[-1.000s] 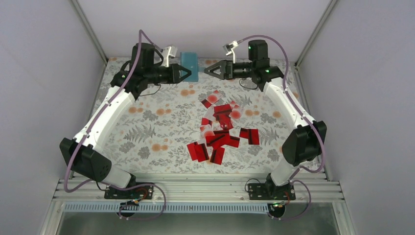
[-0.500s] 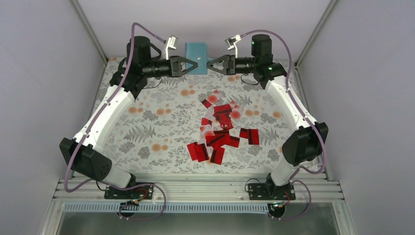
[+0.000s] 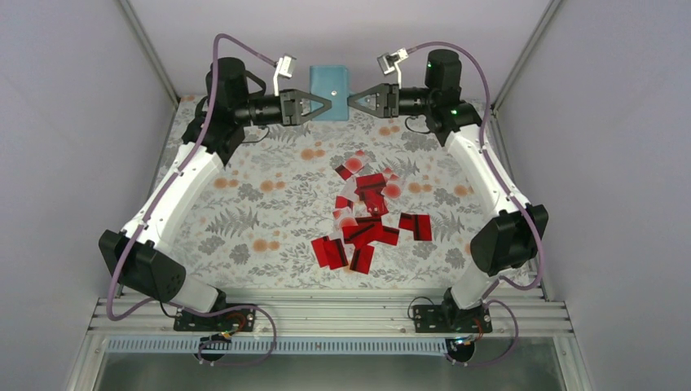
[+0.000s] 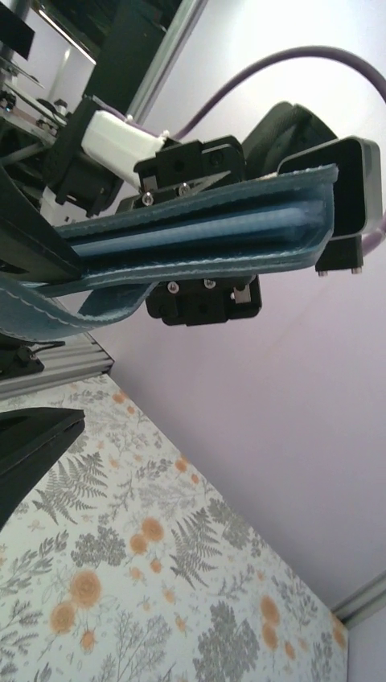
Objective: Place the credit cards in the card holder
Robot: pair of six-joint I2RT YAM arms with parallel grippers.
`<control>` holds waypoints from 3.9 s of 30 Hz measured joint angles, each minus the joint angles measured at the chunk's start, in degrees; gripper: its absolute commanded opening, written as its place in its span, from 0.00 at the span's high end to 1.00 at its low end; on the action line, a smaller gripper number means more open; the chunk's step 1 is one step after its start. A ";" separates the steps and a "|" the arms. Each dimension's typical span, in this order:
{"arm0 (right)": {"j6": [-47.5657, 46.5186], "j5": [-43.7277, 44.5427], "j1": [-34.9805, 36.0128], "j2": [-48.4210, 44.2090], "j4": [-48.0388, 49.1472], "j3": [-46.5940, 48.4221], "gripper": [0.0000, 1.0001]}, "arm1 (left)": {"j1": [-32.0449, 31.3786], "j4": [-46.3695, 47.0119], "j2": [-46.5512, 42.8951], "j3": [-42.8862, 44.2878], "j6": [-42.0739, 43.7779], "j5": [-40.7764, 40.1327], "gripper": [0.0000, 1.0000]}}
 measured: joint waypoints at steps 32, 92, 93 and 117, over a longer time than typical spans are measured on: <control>2.08 -4.22 3.10 1.22 0.70 3.74 0.96 | -0.04 -2.64 1.11 -0.50 5.55 0.92 0.00; -6.21 32.09 16.02 28.39 -29.75 6.21 0.96 | 3.17 -15.50 3.82 -30.25 17.29 -45.70 0.96; -6.62 31.45 15.89 28.39 -28.83 4.98 0.96 | 3.23 -15.19 3.82 -30.84 17.27 -45.29 0.97; -16.02 29.18 12.68 34.03 -23.23 -2.21 0.64 | 5.49 -5.09 -0.09 -46.23 9.33 -39.04 0.98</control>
